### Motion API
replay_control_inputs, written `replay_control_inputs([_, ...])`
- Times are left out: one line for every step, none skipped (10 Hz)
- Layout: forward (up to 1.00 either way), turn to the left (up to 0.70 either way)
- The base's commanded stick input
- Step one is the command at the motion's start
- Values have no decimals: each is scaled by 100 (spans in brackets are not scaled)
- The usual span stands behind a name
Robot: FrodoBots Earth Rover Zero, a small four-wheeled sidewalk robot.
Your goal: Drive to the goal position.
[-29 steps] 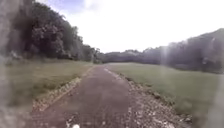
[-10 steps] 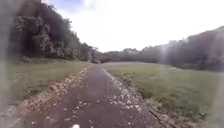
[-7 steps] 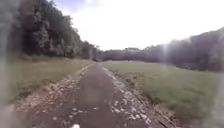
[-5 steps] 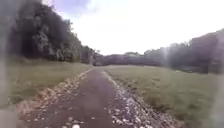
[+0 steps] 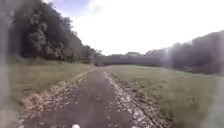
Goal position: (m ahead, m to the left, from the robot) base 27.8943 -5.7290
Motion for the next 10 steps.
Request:
replay_control_inputs([85, 0])
replay_control_inputs([85, 0])
replay_control_inputs([85, 0])
replay_control_inputs([85, 0])
replay_control_inputs([85, 0])
replay_control_inputs([85, 0])
replay_control_inputs([85, 0])
replay_control_inputs([85, 0])
replay_control_inputs([85, 0])
replay_control_inputs([85, 0])
